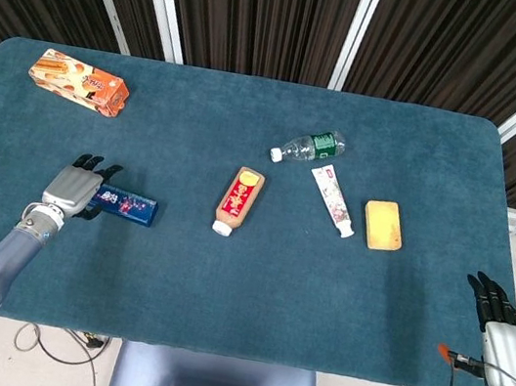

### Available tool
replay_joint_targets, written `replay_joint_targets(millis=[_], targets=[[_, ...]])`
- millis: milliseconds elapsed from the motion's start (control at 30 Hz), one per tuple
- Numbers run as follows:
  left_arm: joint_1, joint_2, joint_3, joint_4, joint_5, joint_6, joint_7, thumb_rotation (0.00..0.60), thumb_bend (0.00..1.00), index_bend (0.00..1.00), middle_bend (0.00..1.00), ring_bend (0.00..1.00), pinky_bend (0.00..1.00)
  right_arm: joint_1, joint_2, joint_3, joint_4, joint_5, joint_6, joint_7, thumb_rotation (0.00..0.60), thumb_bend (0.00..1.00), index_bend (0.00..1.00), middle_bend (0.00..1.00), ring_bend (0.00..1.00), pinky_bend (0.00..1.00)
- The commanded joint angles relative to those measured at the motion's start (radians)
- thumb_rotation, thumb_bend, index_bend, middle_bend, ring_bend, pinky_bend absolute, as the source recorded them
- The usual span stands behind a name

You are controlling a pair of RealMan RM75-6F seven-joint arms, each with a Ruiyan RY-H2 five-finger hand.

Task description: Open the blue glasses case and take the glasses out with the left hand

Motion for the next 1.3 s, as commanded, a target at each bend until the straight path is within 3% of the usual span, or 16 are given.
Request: replay_joint_targets(millis=[33,1300], targets=[[0.0,-0.001,-0.001,0.001,0.004,0.002,-0.004,0.6,0.46,0.12,0.37,0.0,0.02,0.0,0.0,0.0,0.0,0.0,0.0,0.0,0.6,0.16,0.0,0.0,0.0,0.19],[-0.025,-0.043,-0.032,0.057,-0.08,-0.041,-0.038,0.6,0.49,0.12,0.31,0.0,0.02,-0.001,0.0,0.002,-0.001,0.004,0.001,-0.004,0.6,0.16,0.0,0.0,0.0,0.19]])
